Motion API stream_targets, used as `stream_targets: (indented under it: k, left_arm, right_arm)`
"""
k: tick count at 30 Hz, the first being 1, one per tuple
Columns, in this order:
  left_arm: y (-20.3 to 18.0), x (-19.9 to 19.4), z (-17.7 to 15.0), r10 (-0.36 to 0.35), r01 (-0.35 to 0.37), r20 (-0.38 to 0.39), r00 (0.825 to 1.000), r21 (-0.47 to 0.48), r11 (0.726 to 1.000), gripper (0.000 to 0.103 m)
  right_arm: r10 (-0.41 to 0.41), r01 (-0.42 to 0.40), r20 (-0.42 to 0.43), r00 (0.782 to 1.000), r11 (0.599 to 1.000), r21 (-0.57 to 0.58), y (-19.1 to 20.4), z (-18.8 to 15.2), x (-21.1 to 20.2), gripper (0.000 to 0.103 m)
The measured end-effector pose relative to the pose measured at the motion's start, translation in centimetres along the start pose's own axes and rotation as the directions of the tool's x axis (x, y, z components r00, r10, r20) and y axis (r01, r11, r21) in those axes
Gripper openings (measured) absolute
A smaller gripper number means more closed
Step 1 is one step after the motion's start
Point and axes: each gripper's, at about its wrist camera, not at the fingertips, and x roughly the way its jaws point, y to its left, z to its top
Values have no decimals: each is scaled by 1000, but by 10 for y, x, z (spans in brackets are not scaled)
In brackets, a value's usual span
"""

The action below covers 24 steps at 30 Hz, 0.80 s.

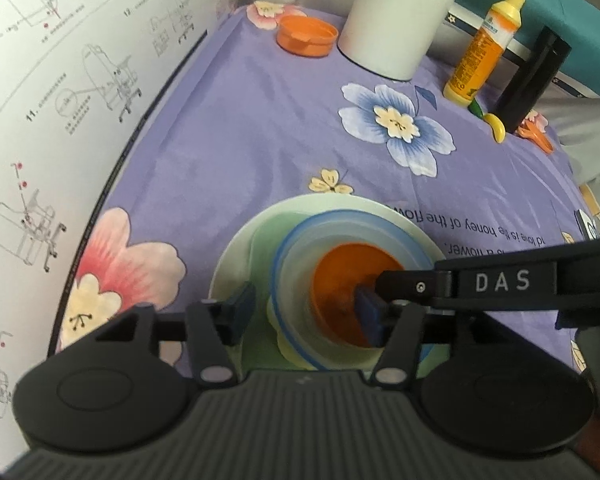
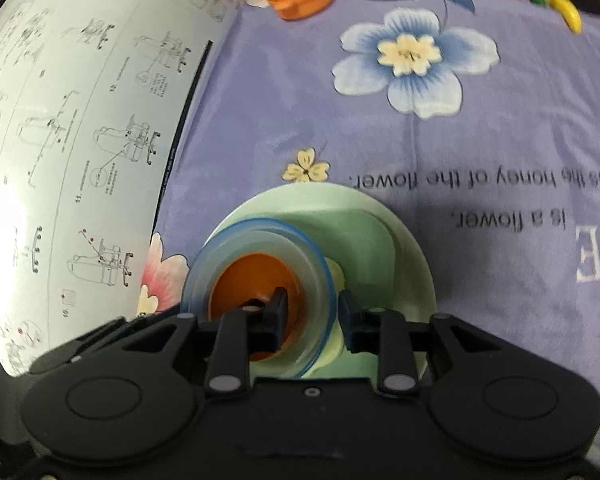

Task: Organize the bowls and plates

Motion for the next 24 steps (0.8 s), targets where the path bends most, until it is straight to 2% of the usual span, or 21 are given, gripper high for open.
stream_targets:
  k: [6,10,14,19,21,24]
  left_arm:
    - [1,-3,0,3,-3,19,1000,-2,1000,68]
    - [3,-11,-1,21,-20,53,998,-12,1000,90]
    - [5,-22,0,20,-18,91,996,-21,1000,99]
    - [1,-33,1,24,-21,123,992,-23,1000,103]
    - [-1,-38,1,16,-13,133,991,-24,1000,103]
    - [-5,-44,1,28,-26,144,989,-14,1000,103]
  right_arm:
    - [-2,2,12,1000,1000,8,-4,0,-3,41]
    - [-11,11,35,999,1000,8,-8,-2,-12,60]
    - [-12,11,71,997,1000,9,-11,-4,-24,82]
    - [-8,6,101,995,1000,25,-15,-5,-36,93]
    - [-9,4,109,994,999,43,-19,-6,-42,100]
    - [4,-12,126,992,998,57,-25,-9,-50,102]
